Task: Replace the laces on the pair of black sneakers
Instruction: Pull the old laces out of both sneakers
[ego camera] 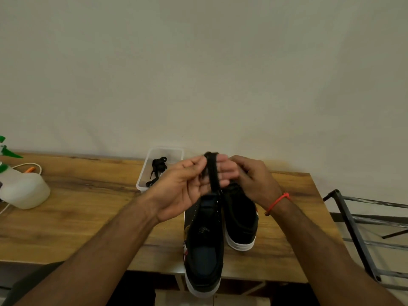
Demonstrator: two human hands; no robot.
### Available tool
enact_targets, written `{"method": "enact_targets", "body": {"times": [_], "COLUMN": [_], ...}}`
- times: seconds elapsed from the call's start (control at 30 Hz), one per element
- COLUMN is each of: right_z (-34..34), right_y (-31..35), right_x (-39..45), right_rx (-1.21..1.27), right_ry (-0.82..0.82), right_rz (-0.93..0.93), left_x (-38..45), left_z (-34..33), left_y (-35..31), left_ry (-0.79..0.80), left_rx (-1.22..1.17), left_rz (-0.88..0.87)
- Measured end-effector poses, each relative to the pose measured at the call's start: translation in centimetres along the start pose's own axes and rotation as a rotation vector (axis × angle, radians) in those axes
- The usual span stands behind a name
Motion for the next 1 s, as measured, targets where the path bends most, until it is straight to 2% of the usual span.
{"method": "enact_targets", "body": {"times": [0.07, 0.1, 0.17, 0.23, 0.3, 0.4, 0.5, 0.57, 0.67, 0.73, 0.77, 0.8, 0.87, 0.93, 1.0], "right_z": [-1.7, -2.7, -3.8, -3.1, -1.3, 1.0, 1.5, 1.1, 0.3, -0.5, -1.2, -2.1, -3.5, -3.1, -1.2], "right_y": [0.3, 0.7, 1.7, 3.0, 3.3, 2.1, 1.0, 0.5, 0.1, 0.3, 0.6, 0.8, 1.6, 2.3, 2.2], "right_x": [-0.5, -1.0, -1.6, -1.6, -1.1, -0.6, -0.6, -0.5, -0.2, -0.3, -0.5, -0.9, -1.7, -1.7, -1.0], "right_rx": [-0.170, -0.225, -0.281, -0.221, -0.121, -0.002, 0.082, 0.113, 0.050, -0.123, -0.215, -0.293, -0.386, -0.371, -0.310], "right_ry": [0.147, 0.251, 0.378, 0.312, 0.146, -0.018, -0.074, -0.080, -0.054, 0.068, 0.167, 0.278, 0.431, 0.370, 0.177], "right_rz": [0.040, 0.057, 0.119, 0.200, 0.206, 0.110, 0.044, 0.004, -0.025, -0.012, 0.001, 0.019, 0.089, 0.164, 0.179], "left_x": [0.6, 0.8, 1.0, 0.7, 0.4, 0.0, -0.4, -0.7, -0.5, 0.0, 0.3, 0.5, 0.7, 0.5, 0.2], "left_z": [0.7, 1.2, 2.6, 3.3, 2.9, 1.3, 0.7, 0.5, -0.1, 0.2, 0.7, 1.3, 2.6, 3.1, 2.9], "left_y": [-0.6, -0.8, -1.2, -1.2, -0.5, 0.9, 1.2, 1.4, 1.2, 0.6, 0.3, 0.0, -0.3, -0.2, 0.7], "left_ry": [-0.077, -0.117, -0.204, -0.229, -0.122, 0.029, 0.097, 0.111, -0.005, -0.120, -0.168, -0.202, -0.247, -0.196, -0.088], "left_rx": [-0.099, -0.055, 0.218, 0.635, 0.816, 0.722, 0.726, 0.678, 0.286, 0.001, -0.053, 0.001, 0.428, 0.852, 0.967], "left_rz": [-0.152, -0.209, -0.269, -0.257, -0.148, 0.059, 0.194, 0.225, 0.114, -0.047, -0.127, -0.199, -0.297, -0.275, -0.103]}}
Point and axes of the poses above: each hand's wrist, its own x-axis towards the middle knuckle, its own z-axis out of the back of the hand, y = z × x, the point moved 4 cm from there along x, towards the middle knuckle, and after that the axes turned 9 degrees about -z, right-handed, at the moved point
